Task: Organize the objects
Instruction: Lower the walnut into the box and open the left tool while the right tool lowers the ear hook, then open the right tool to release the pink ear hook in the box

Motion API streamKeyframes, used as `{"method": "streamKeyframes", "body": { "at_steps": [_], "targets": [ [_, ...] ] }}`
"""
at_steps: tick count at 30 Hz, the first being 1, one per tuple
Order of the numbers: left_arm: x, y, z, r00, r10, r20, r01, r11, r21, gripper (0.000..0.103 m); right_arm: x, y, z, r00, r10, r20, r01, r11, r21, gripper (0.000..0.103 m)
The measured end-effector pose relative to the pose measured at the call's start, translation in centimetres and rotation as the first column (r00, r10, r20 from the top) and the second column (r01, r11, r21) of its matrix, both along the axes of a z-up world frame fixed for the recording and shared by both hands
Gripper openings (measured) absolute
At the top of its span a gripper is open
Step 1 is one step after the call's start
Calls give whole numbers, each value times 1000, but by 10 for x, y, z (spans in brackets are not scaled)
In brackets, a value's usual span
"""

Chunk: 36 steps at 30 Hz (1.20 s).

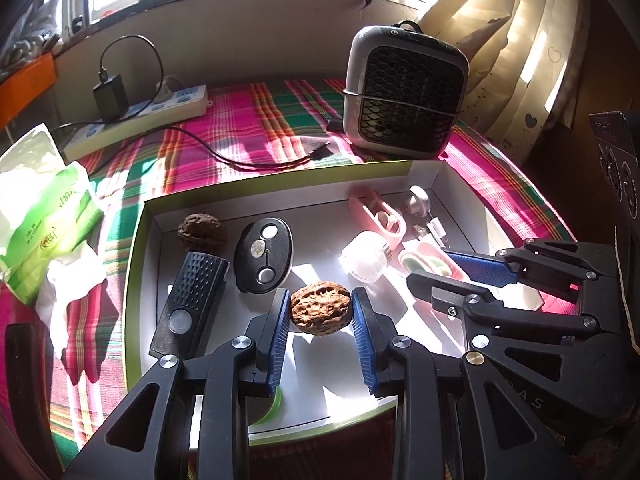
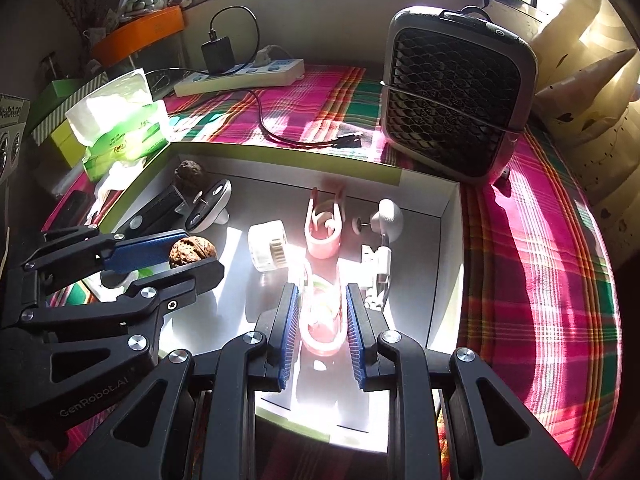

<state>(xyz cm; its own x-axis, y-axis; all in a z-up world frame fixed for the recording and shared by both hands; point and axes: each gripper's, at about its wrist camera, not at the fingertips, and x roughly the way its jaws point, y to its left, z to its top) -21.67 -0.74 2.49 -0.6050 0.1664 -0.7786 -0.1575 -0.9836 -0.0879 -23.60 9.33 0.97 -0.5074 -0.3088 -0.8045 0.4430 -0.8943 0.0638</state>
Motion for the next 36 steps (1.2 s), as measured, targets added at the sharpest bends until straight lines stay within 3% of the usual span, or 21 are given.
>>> {"method": "streamKeyframes", "body": {
  "at_steps": [23,36],
  "targets": [
    [0,0,-2,1000,8,6,-8,999,-31,29,2,-7,-2,1000,8,-15,-7,999,35,24],
    [13,3,7,999,29,-26,-30,997,-69,35,8,2,3,999,-26,-26,26,999,22,29]
  ]
}}
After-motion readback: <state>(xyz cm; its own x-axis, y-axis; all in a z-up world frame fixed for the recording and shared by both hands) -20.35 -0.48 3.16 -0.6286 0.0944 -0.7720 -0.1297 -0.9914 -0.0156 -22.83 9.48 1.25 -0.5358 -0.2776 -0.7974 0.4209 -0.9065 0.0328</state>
